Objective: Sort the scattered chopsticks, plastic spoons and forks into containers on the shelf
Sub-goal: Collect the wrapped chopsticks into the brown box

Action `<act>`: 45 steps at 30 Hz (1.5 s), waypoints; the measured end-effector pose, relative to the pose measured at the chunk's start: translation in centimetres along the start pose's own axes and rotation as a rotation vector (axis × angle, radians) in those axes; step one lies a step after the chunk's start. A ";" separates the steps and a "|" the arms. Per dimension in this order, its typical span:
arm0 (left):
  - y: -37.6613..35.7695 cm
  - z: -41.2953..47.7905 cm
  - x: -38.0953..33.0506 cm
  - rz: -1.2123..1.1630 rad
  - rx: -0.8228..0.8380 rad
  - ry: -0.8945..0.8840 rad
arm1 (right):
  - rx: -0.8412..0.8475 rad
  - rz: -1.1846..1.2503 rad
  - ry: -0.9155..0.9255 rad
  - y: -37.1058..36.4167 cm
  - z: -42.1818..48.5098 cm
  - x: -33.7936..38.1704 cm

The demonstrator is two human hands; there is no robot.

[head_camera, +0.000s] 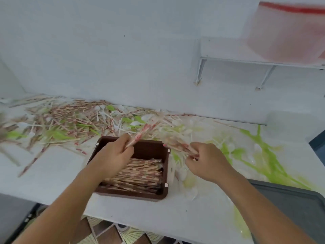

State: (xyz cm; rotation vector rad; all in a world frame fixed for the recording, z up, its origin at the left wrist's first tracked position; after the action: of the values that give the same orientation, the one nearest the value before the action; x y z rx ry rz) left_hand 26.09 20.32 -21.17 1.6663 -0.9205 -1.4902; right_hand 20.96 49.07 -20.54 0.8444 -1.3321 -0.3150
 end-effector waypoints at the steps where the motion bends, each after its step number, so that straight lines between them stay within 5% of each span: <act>1: 0.1 1.0 2.1 0.083 0.096 0.001 | 0.073 -0.179 0.039 -1.5 0.6 1.8; 5: -0.7 5.8 8.1 0.333 0.344 -0.128 | 0.304 -0.527 0.128 -8.9 2.3 7.3; 9: -0.8 9.2 9.5 0.380 0.407 -0.281 | 0.409 -0.658 0.028 -16.1 4.0 8.7; 15: -3.4 10.0 9.5 0.388 0.448 -0.429 | 0.507 -0.279 -0.165 -21.4 5.0 6.2; 20: -2.6 10.3 10.5 0.329 0.413 -0.442 | 0.586 -0.302 -0.244 -20.7 5.5 5.3; 24: -3.1 8.6 12.0 0.419 0.591 -0.456 | 0.601 -0.292 -0.206 -19.9 5.7 4.8; 29: 3.0 8.9 13.0 -0.032 0.318 -0.225 | 0.151 0.102 -0.158 -15.0 10.2 5.1; 32: 6.0 10.6 15.7 -0.085 0.149 -0.061 | -0.084 0.237 -0.165 -13.7 14.0 4.6; 39: 5.3 19.6 26.7 0.011 0.084 0.223 | 0.143 0.100 -0.248 -19.4 25.7 5.3; 45: 7.2 25.2 37.2 0.221 0.007 0.339 | 0.130 0.045 -0.236 -25.6 34.7 10.0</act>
State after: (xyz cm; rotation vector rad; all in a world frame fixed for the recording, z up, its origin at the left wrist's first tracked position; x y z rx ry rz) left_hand 3.72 -16.71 -35.36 1.6940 -0.8873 -1.0206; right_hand -2.43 12.95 -30.95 0.9052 -1.6032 -0.3022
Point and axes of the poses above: each hand's wrist, its own z-axis towards the middle knuckle, its own y-axis out of the back of the hand, x = y × z, the point moved 4 cm from there along z, towards the middle knuckle, and after that the axes turned 13 degrees about z, right-handed, at the moved point
